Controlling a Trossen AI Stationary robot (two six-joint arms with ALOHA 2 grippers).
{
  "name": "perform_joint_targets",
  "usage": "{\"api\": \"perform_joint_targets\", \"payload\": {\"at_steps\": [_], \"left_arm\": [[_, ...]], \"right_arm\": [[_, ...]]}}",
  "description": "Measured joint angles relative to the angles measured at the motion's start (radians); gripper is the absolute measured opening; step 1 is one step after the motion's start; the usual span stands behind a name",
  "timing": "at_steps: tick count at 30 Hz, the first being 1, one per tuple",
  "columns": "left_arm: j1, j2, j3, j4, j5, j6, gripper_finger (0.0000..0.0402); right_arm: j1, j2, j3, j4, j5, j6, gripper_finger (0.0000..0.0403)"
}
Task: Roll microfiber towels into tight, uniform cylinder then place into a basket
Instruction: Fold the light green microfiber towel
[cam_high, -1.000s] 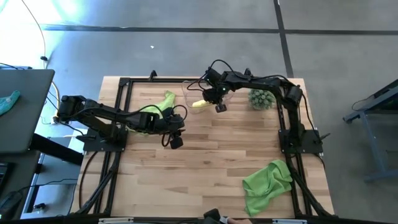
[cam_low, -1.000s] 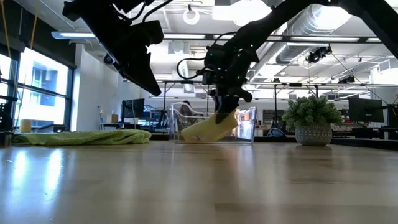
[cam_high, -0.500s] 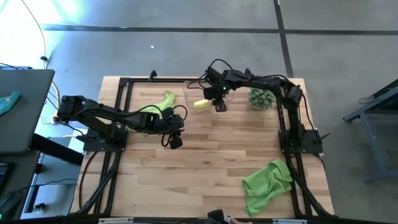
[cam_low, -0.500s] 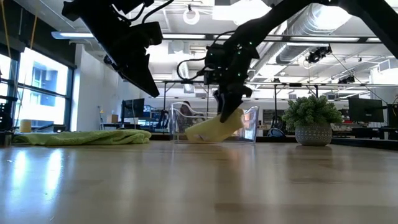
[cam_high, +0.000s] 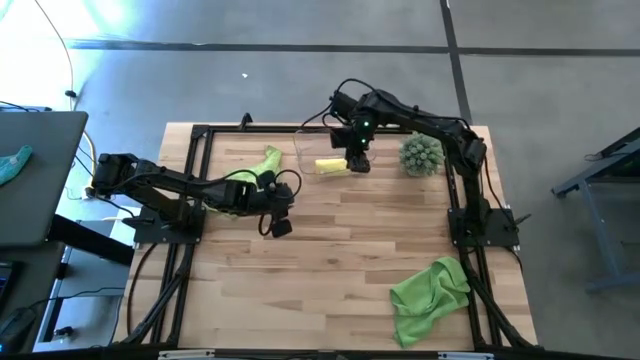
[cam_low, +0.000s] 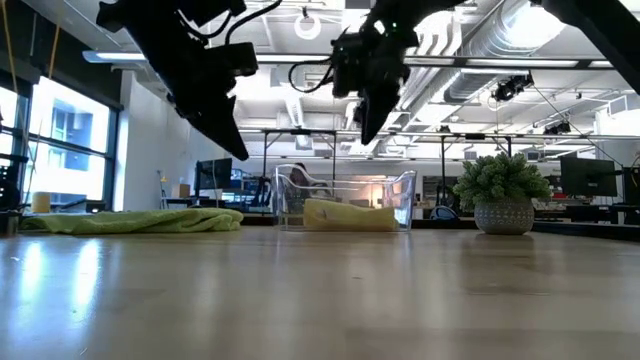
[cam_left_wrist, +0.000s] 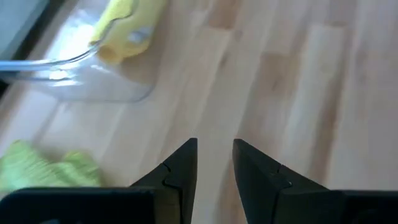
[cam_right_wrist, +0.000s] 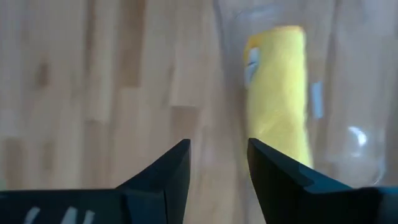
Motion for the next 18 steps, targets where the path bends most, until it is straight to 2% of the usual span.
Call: {"api": "perform_joint_targets", "payload": {"at_steps": [5, 10, 14, 18], "left_arm": [[0.042, 0.0, 0.0, -0.072, -0.066, -0.006, 0.0092], [0.121, 0.0, 0.0, -0.181, -0.095, -0.07, 0.0092], [0.209, 0.001, 0.0, -0.316, -0.071, -0.15, 0.0092], [0.294, 0.015, -0.014, -0.392, 0.009, -0.226, 0.0092]], "right_arm": [[0.043, -0.001, 0.107, -0.155, -0.123, 0.057, 0.0149], [0.134, -0.001, 0.174, -0.242, -0.175, 0.079, 0.0149], [0.224, -0.002, 0.197, -0.267, -0.177, 0.1, 0.0149], [0.307, -0.022, 0.194, -0.268, -0.177, 0.129, 0.0149]]}}
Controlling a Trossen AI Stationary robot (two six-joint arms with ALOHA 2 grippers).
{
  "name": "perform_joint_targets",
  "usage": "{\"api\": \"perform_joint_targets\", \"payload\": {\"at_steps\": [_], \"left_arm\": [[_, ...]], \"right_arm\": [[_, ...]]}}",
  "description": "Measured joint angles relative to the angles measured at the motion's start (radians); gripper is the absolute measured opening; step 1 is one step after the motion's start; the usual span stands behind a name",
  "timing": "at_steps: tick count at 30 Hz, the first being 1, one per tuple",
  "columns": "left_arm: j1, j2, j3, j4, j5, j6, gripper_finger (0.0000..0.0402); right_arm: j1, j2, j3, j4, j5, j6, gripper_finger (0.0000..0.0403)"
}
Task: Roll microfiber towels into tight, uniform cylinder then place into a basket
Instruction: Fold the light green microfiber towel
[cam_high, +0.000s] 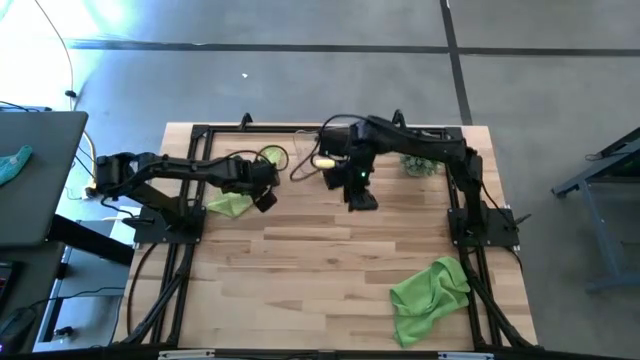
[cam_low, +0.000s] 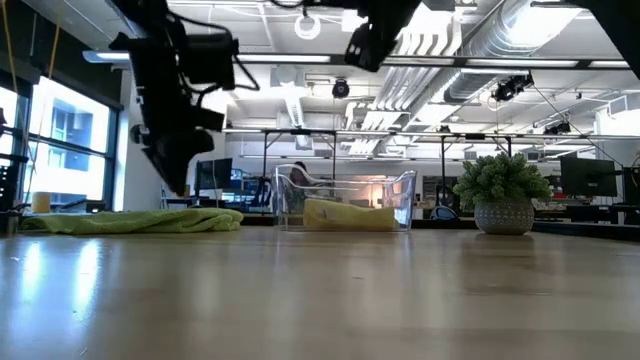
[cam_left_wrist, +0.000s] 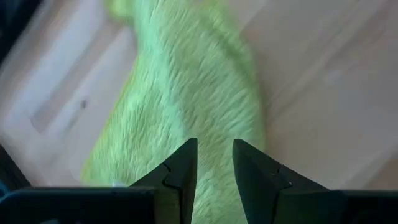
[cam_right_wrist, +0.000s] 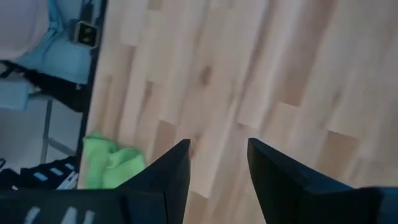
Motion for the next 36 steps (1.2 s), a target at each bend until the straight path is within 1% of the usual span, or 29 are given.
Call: {"api": "perform_joint_targets", "payload": {"at_steps": [4, 7, 10, 13, 17, 21, 25, 27, 29, 31, 36], "left_arm": [[0.052, 0.0, -0.057, 0.03, 0.068, -0.012, 0.0092], [0.068, 0.0, -0.092, 0.066, 0.106, -0.046, 0.0092], [0.067, 0.0, -0.125, 0.114, 0.16, -0.076, 0.0092], [0.034, 0.0, -0.159, 0.177, 0.21, -0.118, 0.0092], [-0.045, 0.0, -0.197, 0.276, 0.249, -0.205, 0.0092], [-0.164, 0.0, -0.218, 0.38, 0.27, -0.304, 0.0092], [-0.289, 0.0, -0.227, 0.478, 0.265, -0.4, 0.0092], [-0.35, 0.002, -0.227, 0.523, 0.245, -0.439, 0.0092], [-0.408, 0.013, -0.227, 0.575, 0.209, -0.467, 0.0092], [-0.46, 0.036, -0.227, 0.645, 0.189, -0.474, 0.0092], [-0.552, 0.165, -0.217, 0.831, 0.19, -0.475, 0.0092]], "right_arm": [[0.078, -0.043, 0.0, 0.0, 0.0, 0.064, 0.0149], [0.131, -0.088, -0.001, 0.001, 0.0, 0.125, 0.0149], [0.189, -0.126, -0.001, 0.0, 0.001, 0.182, 0.0149], [0.253, -0.147, -0.001, 0.009, 0.008, 0.234, 0.0149], [0.353, -0.163, -0.001, 0.007, 0.088, 0.26, 0.0149], [0.447, -0.174, -0.003, 0.001, 0.165, 0.26, 0.0149], [0.528, -0.188, -0.006, 0.003, 0.174, 0.259, 0.0149], [0.562, -0.204, -0.028, 0.009, 0.178, 0.255, 0.0149], [0.593, -0.226, -0.07, 0.028, 0.196, 0.258, 0.0149], [0.621, -0.256, -0.142, 0.07, 0.22, 0.273, 0.0149], [0.677, -0.378, -0.407, 0.237, 0.258, 0.362, 0.0149]]}}
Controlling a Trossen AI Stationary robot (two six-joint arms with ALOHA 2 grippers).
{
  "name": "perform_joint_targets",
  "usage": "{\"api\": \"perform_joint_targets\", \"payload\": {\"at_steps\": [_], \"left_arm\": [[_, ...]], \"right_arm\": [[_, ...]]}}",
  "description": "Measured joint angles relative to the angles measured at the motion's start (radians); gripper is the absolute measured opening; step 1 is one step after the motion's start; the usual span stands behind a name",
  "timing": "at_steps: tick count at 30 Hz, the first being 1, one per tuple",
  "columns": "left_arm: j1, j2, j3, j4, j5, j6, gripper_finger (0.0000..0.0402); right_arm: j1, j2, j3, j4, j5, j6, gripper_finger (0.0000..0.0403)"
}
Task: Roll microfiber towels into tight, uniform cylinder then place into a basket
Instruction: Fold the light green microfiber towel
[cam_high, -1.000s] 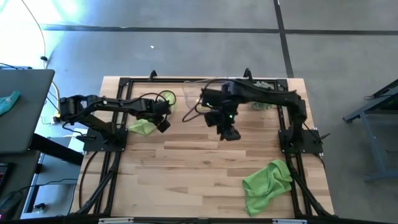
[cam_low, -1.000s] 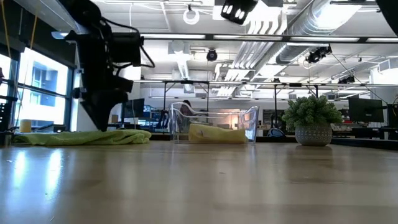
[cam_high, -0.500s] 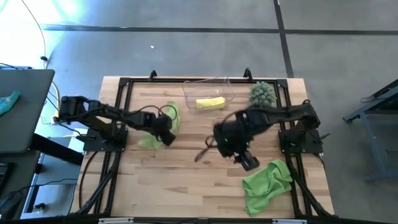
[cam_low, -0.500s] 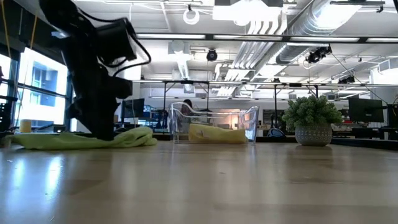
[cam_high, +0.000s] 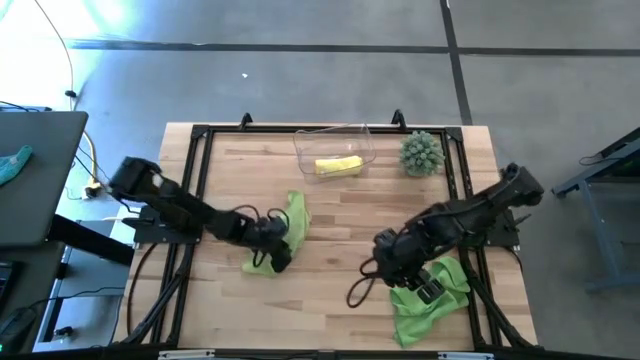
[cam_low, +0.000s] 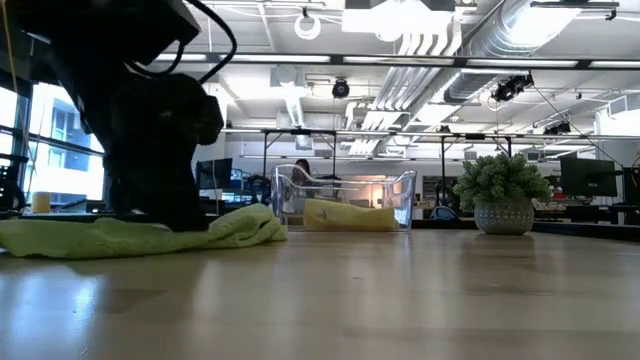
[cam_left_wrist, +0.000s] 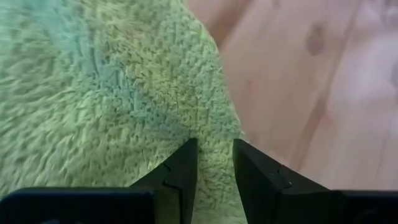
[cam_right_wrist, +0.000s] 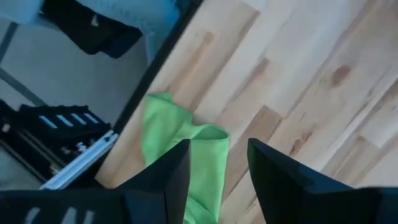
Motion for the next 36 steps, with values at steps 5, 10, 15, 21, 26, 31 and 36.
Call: {"api": "perform_joint_targets", "payload": {"at_steps": [5, 10, 15, 21, 26, 31, 36], "left_arm": [[-0.037, 0.133, 0.094, 0.054, -0.007, 0.063, 0.0092], [-0.047, 0.215, 0.232, 0.038, 0.002, 0.269, 0.0092], [-0.048, 0.206, 0.362, -0.063, 0.001, 0.316, 0.0092], [-0.064, 0.159, 0.469, -0.206, -0.006, 0.35, 0.0092], [-0.08, 0.147, 0.492, -0.262, -0.003, 0.347, 0.0092], [-0.083, 0.148, 0.49, -0.304, 0.008, 0.313, 0.0092], [-0.083, 0.147, 0.49, -0.339, 0.032, 0.267, 0.0092]], "right_arm": [[0.042, -0.154, -0.297, 0.206, 0.088, 0.072, 0.0149], [0.044, -0.287, -0.565, 0.486, 0.234, 0.054, 0.0149], [0.002, -0.349, -0.801, 0.854, 0.424, -0.07, 0.0149], [-0.106, -0.311, -1.047, 1.434, 0.579, -0.293, 0.0149], [-0.239, -0.24, -1.128, 1.677, 0.56, -0.305, 0.0149], [-0.385, -0.136, -1.088, 1.663, 0.429, -0.116, 0.0149], [-0.476, -0.036, -1.03, 1.626, 0.296, -0.135, 0.0149]]}}
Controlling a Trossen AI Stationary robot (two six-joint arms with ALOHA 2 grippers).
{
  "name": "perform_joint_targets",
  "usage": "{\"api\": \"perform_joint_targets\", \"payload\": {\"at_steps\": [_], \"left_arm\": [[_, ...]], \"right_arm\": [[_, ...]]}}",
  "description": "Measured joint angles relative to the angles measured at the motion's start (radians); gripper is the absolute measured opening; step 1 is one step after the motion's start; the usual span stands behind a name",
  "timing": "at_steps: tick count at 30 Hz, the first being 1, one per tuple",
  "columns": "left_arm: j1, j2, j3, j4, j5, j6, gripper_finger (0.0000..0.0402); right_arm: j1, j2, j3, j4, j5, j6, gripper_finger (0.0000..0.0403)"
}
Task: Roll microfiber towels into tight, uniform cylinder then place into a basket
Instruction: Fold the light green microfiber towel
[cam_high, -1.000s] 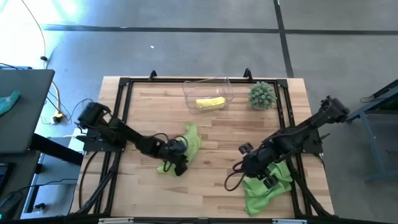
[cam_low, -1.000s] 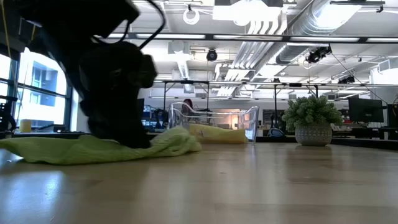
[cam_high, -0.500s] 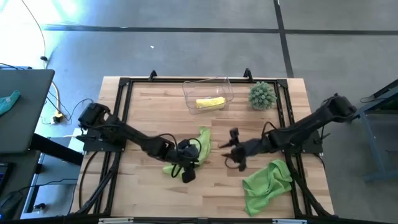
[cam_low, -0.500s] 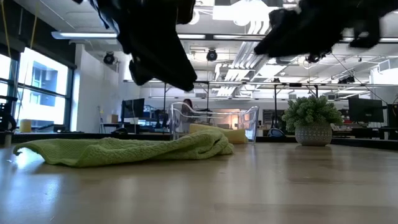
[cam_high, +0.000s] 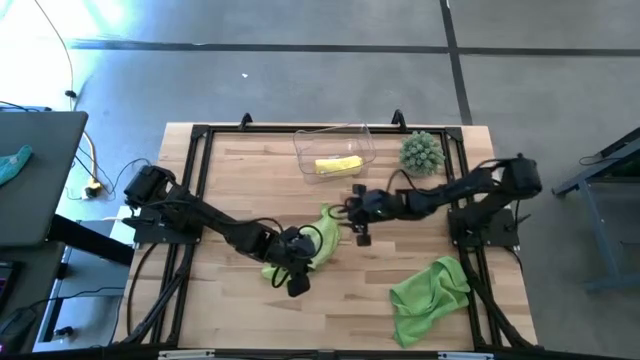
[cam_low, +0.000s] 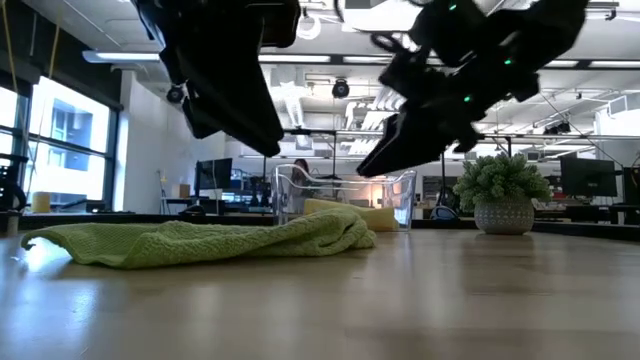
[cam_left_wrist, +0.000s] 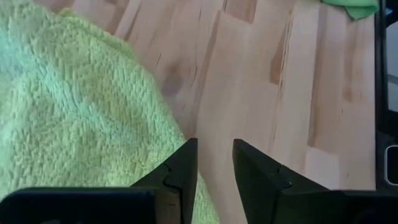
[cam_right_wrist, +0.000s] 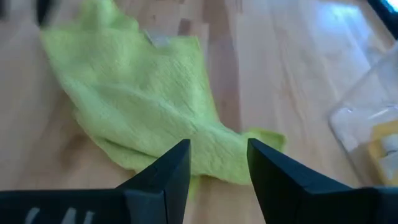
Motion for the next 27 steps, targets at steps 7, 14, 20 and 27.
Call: {"api": "perform_joint_targets", "payload": {"at_steps": [7, 14, 20, 27], "left_arm": [[-0.005, 0.0, 0.0, -0.052, 0.042, -0.031, 0.0092], [-0.005, -0.012, 0.0, -0.113, 0.052, -0.023, 0.0092], [-0.005, -0.016, 0.001, -0.154, 0.061, -0.022, 0.0092], [-0.011, -0.016, 0.0, -0.185, 0.064, -0.012, 0.0092]], "right_arm": [[-0.082, 0.116, 0.135, -0.149, -0.032, -0.074, 0.0149], [-0.126, 0.205, 0.239, -0.292, -0.161, -0.085, 0.0149], [-0.131, 0.234, 0.253, -0.317, -0.173, -0.105, 0.0146], [-0.103, 0.226, 0.247, -0.352, -0.181, -0.069, 0.0082]]}}
